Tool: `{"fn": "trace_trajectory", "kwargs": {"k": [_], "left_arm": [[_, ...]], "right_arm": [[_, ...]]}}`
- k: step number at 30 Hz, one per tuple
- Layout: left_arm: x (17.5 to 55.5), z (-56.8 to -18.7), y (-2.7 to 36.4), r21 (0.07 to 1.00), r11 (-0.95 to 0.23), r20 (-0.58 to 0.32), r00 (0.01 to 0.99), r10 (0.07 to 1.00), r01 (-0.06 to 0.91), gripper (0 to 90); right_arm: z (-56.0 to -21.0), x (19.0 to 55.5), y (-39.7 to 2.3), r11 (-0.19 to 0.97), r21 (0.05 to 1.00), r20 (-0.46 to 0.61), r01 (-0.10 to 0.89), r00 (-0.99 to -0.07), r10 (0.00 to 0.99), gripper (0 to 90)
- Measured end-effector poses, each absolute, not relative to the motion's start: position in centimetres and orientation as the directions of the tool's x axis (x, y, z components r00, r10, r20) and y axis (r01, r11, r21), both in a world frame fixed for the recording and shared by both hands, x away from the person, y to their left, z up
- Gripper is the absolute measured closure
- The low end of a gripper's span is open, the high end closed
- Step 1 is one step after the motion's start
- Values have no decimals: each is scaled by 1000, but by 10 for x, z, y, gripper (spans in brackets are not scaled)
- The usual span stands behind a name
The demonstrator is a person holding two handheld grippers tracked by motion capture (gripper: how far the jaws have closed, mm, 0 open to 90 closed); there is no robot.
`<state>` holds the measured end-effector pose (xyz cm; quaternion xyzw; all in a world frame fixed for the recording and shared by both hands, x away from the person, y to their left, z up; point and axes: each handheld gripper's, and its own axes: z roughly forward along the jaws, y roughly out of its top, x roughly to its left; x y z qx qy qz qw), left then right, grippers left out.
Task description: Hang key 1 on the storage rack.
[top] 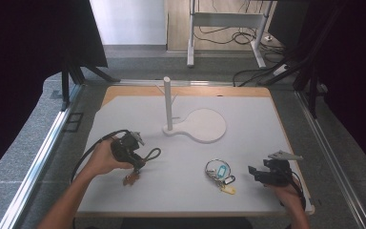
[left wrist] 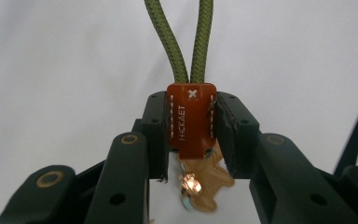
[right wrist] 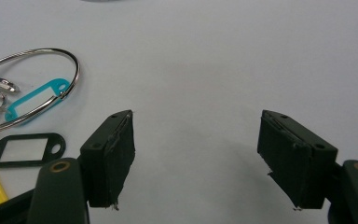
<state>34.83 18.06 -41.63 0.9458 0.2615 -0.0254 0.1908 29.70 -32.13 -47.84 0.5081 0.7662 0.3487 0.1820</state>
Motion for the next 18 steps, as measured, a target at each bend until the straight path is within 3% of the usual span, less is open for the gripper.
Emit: {"fn": "trace_trajectory", "kwargs": {"k": [3,18], "left_arm": [[347,-403,192,405,-750,-168,849,501,523,668],[352,-374,204,483,-704,-170,844,508,521,667]], "right_arm": [[-479,297,-322,239,719,74,652,-414,907,274],[-480,298,-324,238,716,74,657,-410,909,276]]}}
